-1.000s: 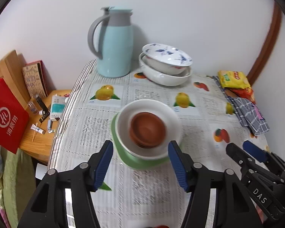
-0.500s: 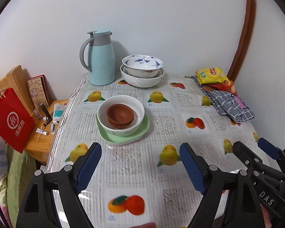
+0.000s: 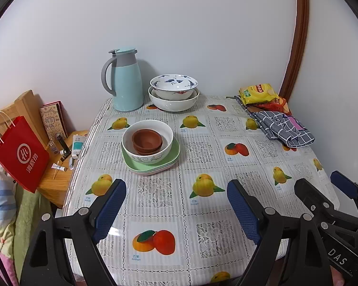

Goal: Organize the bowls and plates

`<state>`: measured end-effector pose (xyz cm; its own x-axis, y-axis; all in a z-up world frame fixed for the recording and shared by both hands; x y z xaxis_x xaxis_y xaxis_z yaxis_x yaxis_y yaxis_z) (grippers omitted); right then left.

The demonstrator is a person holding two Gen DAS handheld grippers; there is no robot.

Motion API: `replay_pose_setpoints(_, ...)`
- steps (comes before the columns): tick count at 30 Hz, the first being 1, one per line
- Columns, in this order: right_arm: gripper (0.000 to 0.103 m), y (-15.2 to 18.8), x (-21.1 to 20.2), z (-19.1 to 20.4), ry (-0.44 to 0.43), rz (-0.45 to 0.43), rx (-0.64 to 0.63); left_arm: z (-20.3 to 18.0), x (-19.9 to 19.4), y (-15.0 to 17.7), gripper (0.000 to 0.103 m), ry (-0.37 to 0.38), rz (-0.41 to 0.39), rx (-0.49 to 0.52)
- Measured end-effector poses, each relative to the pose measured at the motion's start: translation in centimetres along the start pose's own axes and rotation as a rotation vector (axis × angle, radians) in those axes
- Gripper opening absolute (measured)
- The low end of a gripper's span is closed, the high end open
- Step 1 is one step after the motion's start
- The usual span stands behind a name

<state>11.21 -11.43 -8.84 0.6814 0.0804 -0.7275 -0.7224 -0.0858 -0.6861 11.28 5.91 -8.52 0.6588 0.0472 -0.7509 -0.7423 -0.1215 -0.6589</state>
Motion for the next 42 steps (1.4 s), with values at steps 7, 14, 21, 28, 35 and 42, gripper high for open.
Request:
replay_pose_setpoints(7,0.089,0.0,-0.8,0.1,-0.006,-0.013,-0.002,0.0,-0.2,0.0,0.086,-0.006,-0.001,-0.001)
replay_pose_setpoints(14,0.089,0.0,-1.0,0.0,-0.003,-0.017,-0.004,0.0,-0.4,0.2,0.086,-0.007,0.002,0.000)
replay_pose_setpoints(21,0.090,0.0,-1.1,0.2,-0.003,-0.017,-0.008,0.0,-0.4,0.2,0.086,-0.005,0.004,-0.004)
replay_pose_setpoints(28,0.090,0.0,-1.1,0.2,-0.004,-0.018,-0.008,0.0,-0.4,0.3,0.086,-0.005,0.007,-0.006)
replay_pose_setpoints(35,0.090,-0.2,-1.4,0.3,-0.006,-0.022,-0.008,0.0,-0.4,0.3,0.086,-0.004,0.007,-0.007)
replay_pose_setpoints(42,0.090,-0.2,-1.6,0.4,-0.008,-0.025,-0.009,0.1,-0.5,0.3,0.086,-0.004,0.005,-0.008)
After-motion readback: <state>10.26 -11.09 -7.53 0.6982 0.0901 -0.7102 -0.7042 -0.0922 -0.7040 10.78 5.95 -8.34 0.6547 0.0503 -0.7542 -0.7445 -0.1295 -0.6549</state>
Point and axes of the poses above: each gripper's, at about its wrist camera, not at the fingertips, and x roughly the way its jaws point, z to its left, y to its underside, the point moved 9 cm from there along x, roughly the way its jaws point, and after that the axes turned 4 degrees about z, right-handed, at the moved point
